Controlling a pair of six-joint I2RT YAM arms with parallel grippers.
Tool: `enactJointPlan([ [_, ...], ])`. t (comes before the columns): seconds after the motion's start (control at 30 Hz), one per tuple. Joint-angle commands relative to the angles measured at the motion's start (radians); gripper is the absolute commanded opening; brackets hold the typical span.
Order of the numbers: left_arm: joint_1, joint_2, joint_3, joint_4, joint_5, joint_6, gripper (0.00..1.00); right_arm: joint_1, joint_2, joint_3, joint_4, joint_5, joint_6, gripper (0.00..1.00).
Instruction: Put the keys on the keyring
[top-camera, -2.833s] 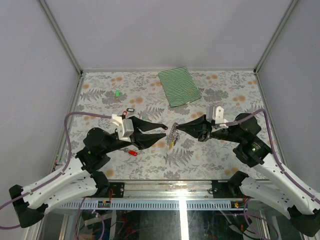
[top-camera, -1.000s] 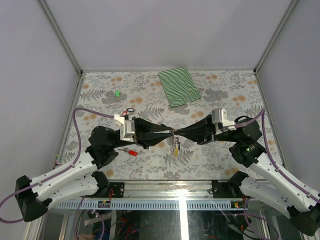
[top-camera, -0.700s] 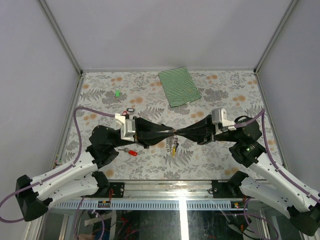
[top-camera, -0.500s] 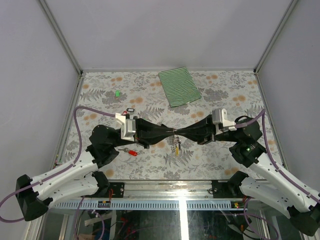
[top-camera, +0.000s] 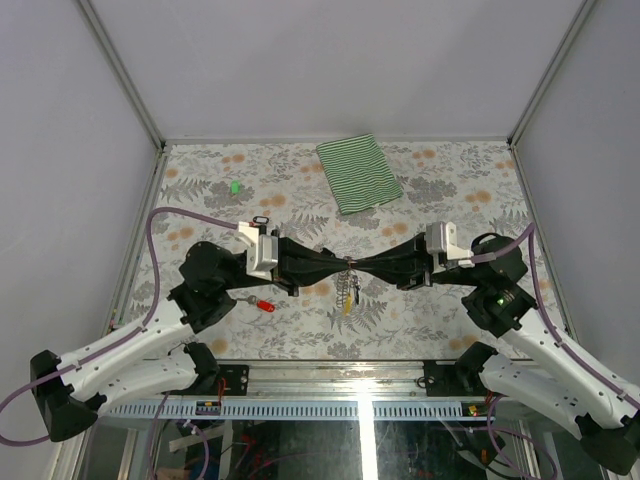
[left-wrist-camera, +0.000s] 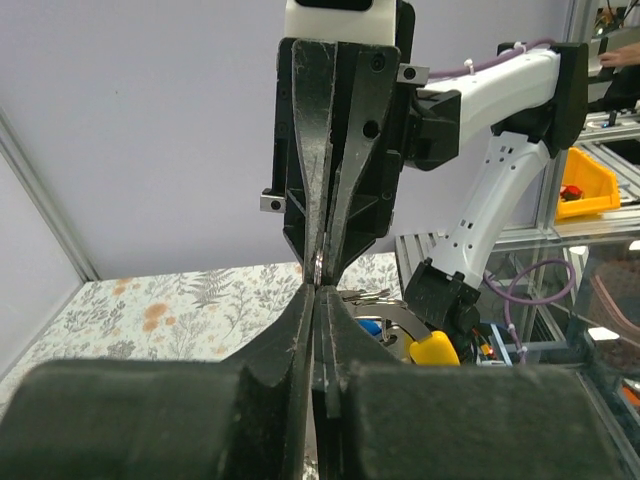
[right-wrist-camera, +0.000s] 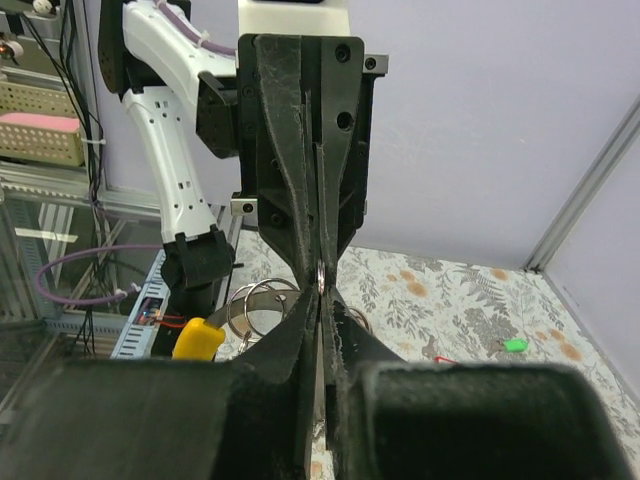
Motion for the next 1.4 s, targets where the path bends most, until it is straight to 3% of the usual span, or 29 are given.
enactJointPlan([
  [0.0, 0.001, -0.01, 0.069, -0.089, 0.018, 0.06, 0.0, 0.009, -0.018, 0.043, -0.066, 0.03, -0.07, 0.07],
  [0.27, 0.002, -0.012, 0.123, -0.215, 0.018, 0.114, 0.0, 0.009, -0.023, 0.054, -0.112, 0.039, -0.101, 0.09],
  [0.63, 0.002, -0.011, 0.133, -0.247, 0.018, 0.124, 0.0, 0.009, -0.025, 0.057, -0.115, 0.04, -0.105, 0.15],
  [0.8, 0.002, -0.003, 0.135, -0.252, 0.021, 0.123, 0.0, 0.009, -0.024, 0.056, -0.111, 0.034, -0.092, 0.01],
  [0.93, 0.001, -0.002, 0.136, -0.245, 0.01, 0.121, 0.0, 0.009, -0.022, 0.048, -0.067, 0.027, -0.051, 0.0],
  [1.1, 0.002, -0.009, 0.096, -0.155, 0.001, 0.078, 0.25, 0.009, -0.019, 0.01, 0.061, 0.028, 0.043, 0.0],
  [1.2, 0.002, -0.007, 0.072, -0.101, -0.001, 0.049, 0.29, 0.009, -0.013, 0.0, 0.097, 0.028, 0.066, 0.0],
  [1.37, 0.001, 0.003, 0.061, -0.054, 0.001, 0.024, 0.27, 0.009, 0.0, -0.002, 0.108, 0.019, 0.073, 0.0],
])
